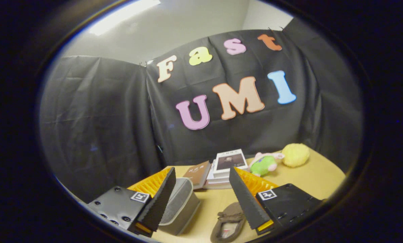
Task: Open the storage box then place both shoes into the box .Put the left shoe in first, then the right shoe, with the right side of both shoes facing outward in a uniform manner.
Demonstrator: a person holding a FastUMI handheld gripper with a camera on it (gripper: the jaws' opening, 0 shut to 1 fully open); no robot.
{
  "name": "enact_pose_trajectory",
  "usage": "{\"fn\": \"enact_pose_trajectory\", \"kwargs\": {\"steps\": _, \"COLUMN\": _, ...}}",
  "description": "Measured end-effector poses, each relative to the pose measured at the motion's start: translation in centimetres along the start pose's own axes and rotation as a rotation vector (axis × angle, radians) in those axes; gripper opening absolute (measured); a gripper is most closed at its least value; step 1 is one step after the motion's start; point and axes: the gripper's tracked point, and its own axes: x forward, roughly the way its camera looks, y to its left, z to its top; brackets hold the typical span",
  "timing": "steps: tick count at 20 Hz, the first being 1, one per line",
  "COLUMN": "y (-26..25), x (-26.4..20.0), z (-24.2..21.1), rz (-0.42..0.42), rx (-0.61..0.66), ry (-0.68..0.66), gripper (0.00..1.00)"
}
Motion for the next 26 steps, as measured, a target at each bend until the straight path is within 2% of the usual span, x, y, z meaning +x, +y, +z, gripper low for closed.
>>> {"fn": "enact_pose_trajectory", "kwargs": {"steps": 5, "y": 1.7, "x": -0.1, "z": -6.5, "rz": 0.11, "rx": 0.237, "ry": 0.189, "gripper": 1.0}}
{"fn": "enact_pose_trajectory", "kwargs": {"steps": 13, "y": 5.1, "x": 0.4, "z": -13.7, "rz": 0.228, "rx": 0.601, "ry": 0.404, "gripper": 1.0}}
{"fn": "enact_pose_trajectory", "kwargs": {"steps": 22, "y": 6.5, "x": 1.3, "z": -18.9, "rz": 0.276, "rx": 0.947, "ry": 0.56, "gripper": 0.99}}
{"fn": "enact_pose_trajectory", "kwargs": {"steps": 26, "y": 7.2, "x": 1.4, "z": -19.8, "rz": 0.302, "rx": 1.079, "ry": 0.594, "gripper": 0.98}}
